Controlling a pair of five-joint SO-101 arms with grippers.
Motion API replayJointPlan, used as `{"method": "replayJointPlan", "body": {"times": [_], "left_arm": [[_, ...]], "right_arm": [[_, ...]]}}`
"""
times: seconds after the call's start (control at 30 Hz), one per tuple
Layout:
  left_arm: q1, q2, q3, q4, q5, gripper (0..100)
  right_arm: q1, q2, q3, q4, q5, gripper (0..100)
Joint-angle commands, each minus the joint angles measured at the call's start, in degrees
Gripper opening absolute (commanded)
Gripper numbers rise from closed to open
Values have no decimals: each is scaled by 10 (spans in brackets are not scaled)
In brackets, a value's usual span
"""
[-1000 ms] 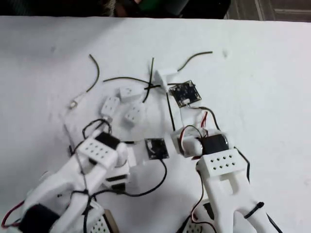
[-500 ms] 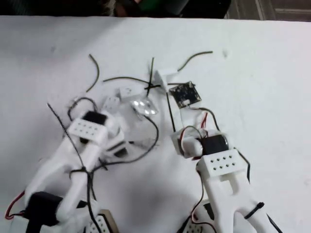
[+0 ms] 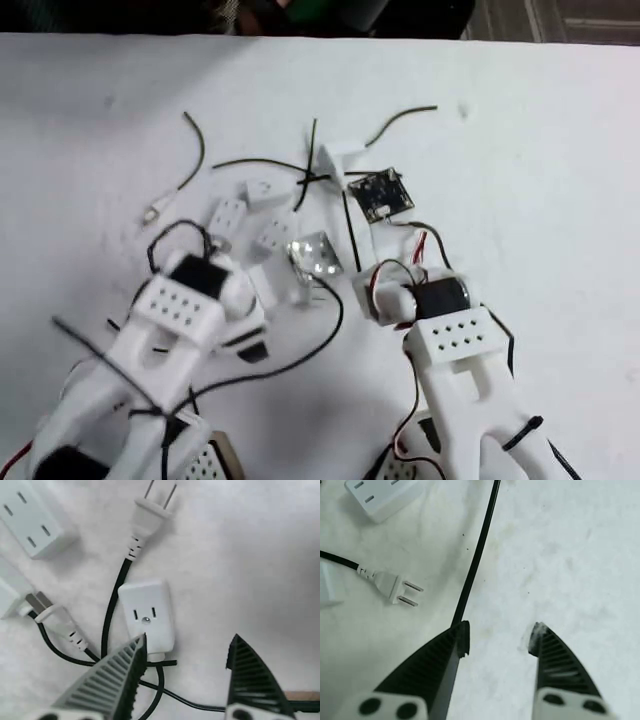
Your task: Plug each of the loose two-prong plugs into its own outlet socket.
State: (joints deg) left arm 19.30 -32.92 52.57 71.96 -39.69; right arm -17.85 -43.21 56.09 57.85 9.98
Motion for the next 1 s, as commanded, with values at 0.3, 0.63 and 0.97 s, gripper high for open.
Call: {"method": "replayJointPlan", "body": {"times": [0.3,0.63,0.97], "left_arm": [[-56,182,-31,-100,-24,264],[-128,393,-249,3,-30,250],[-124,331,-228,-10,-26,100]], "right_arm": [[3,-11,-2,-7,1,198],[2,-11,-1,-7,1,198],[2,-11,-1,-7,1,198]]}}
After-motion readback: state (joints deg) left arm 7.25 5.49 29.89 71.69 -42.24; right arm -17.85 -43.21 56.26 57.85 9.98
